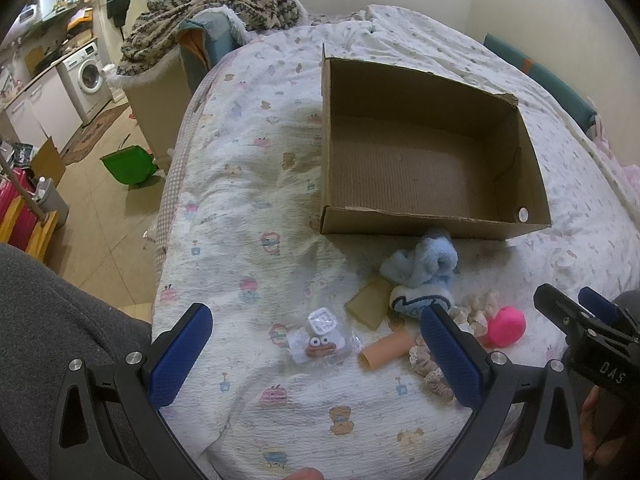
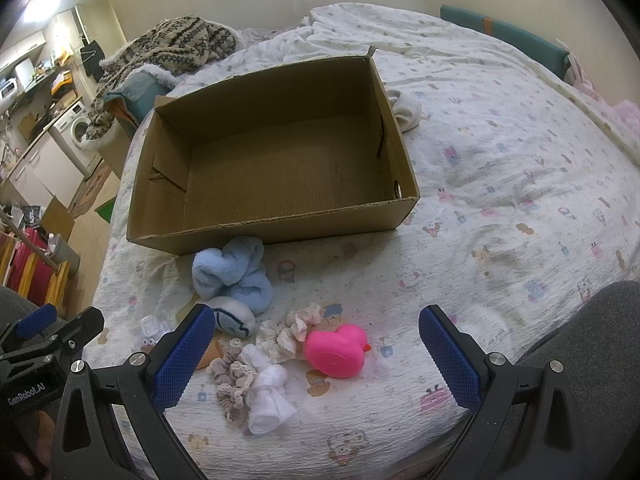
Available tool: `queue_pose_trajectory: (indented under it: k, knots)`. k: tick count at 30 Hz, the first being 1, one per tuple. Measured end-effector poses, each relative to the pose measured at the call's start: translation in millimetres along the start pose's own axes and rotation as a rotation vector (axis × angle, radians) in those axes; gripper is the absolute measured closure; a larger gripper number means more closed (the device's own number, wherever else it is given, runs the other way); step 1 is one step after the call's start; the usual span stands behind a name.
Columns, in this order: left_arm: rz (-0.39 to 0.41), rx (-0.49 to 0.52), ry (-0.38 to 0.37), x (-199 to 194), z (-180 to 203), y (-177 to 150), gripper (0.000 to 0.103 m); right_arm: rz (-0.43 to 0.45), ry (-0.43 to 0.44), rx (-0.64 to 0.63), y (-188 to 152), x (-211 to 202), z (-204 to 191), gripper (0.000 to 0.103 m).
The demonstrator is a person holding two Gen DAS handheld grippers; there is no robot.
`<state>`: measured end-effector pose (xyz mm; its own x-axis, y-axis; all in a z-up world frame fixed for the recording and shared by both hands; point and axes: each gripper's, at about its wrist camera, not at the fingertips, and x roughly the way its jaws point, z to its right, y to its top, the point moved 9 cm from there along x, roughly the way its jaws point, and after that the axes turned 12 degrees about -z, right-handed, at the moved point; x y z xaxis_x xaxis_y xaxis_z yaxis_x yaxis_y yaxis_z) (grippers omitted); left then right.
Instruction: Organize soft objects
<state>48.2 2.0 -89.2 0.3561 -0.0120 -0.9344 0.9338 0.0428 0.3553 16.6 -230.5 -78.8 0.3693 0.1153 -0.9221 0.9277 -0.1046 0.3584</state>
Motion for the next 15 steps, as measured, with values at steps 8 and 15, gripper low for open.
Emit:
queue_pose_trajectory:
  k: [8, 15]
  knots:
    - [-0.031, 0.008, -0.008, -3.0, -2.8, 8.8, 0.000, -0.005, 0.038, 0.045, 13.9, -1.3, 16.5, 0.000]
    - [-0.030, -0.002, 0.009, -9.3, -11.4, 29.7, 0.000, -0.063, 0.038, 0.045, 29.6, -1.7, 34.0, 0.000]
